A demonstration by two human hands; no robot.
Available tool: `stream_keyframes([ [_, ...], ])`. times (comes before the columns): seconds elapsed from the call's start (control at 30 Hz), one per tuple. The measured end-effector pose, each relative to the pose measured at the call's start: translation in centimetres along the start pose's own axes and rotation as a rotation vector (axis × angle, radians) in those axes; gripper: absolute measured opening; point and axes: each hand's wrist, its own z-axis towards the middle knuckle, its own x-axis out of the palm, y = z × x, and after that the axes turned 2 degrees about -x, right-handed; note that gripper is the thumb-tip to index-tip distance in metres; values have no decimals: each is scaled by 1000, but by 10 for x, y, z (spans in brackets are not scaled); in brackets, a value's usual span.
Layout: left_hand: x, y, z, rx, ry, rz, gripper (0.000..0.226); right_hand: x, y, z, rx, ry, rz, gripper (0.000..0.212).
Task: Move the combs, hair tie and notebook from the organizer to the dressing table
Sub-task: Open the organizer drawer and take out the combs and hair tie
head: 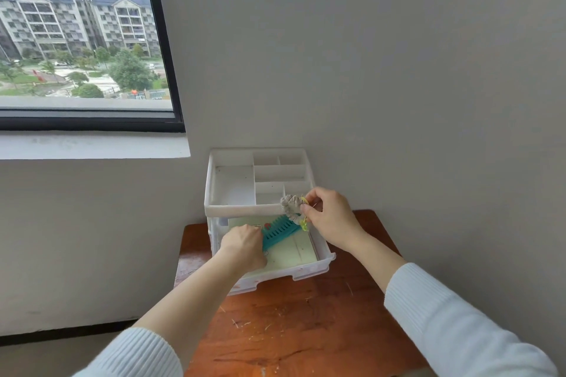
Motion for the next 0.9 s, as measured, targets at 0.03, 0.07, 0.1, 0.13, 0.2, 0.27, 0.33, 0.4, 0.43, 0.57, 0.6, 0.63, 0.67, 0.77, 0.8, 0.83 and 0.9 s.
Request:
stream_keyframes([
  [0.03,0,-1,-1,-2,2,16,38,-3,2,0,-5,-17,8,18],
  [0.07,-1,-2,-1,-2,1,30,36,-5,4,0,-10,-29,16,20],
  [0.1,0,-3,-1,-1,-3,40,35,-7,6,1,-14,-34,24,20],
  [0.13,0,-4,0,-2,-10,46,33,-8,7,1,-16,-34,35,18],
  [0.2,1,-6,0,1,-26,46,30,-9,9,1,-19,-22,52,14],
  [0.27,0,-5,0,4,-30,46,29,-9,10,1,-19,-13,56,11],
  [0.33,-3,-4,-1,-2,-22,35,30,-9,12,2,-22,-7,64,7],
  [0.4,-8,-1,-2,-19,-15,-5,32,-11,14,4,-29,-5,84,5],
  [0.43,-12,0,-2,-23,-8,-42,33,-12,14,5,-35,-4,90,5],
  [0.57,-30,11,-4,-57,98,-270,28,-14,21,13,-50,31,120,10],
  [0.6,-35,15,-6,-73,115,-328,25,-14,24,15,-55,49,128,10],
  [0.63,-40,19,-11,-89,116,-385,23,-12,26,16,-63,70,133,9],
  [0.67,-45,21,-17,-107,102,-431,22,-10,29,17,-75,88,137,8],
  [0.77,-54,28,-44,-165,31,-476,23,-3,39,17,-123,140,167,10],
  [0.8,-54,30,-55,-199,12,-492,25,0,45,15,-147,163,179,12],
  [0.83,-53,32,-68,-238,-5,-518,26,3,51,14,-173,188,191,14],
  [0.9,-48,37,-96,-326,-59,-585,25,11,66,9,-231,232,216,14],
])
